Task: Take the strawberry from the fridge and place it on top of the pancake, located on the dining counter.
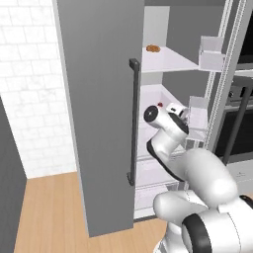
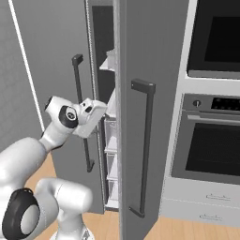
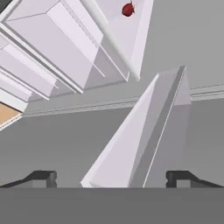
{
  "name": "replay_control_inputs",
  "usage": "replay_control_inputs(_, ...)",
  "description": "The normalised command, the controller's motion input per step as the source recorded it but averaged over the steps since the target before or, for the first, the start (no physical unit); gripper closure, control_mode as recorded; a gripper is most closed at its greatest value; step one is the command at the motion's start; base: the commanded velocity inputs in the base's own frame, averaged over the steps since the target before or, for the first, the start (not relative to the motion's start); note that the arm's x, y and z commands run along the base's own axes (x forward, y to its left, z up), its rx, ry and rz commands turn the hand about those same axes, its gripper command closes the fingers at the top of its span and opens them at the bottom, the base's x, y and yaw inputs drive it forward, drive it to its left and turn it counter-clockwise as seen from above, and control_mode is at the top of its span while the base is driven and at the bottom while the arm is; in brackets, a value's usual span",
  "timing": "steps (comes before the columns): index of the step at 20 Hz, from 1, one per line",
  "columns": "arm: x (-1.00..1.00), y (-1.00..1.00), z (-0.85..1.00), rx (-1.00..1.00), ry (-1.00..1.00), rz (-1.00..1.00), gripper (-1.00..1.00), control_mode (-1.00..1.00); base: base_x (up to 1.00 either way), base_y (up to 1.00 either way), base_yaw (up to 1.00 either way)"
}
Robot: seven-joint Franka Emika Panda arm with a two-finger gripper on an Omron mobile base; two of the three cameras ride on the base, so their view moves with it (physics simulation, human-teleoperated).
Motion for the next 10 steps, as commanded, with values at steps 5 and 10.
replay_control_inputs(5, 0.07, -0.42, -0.34, 0.0, 0.01, -0.01, -1.0, -1.0, 0.0, 0.0, 0.0)
replay_control_inputs(10, -0.09, -0.58, -0.13, 0.0, 0.01, -0.1, -1.0, -1.0, 0.0, 0.0, 0.0)
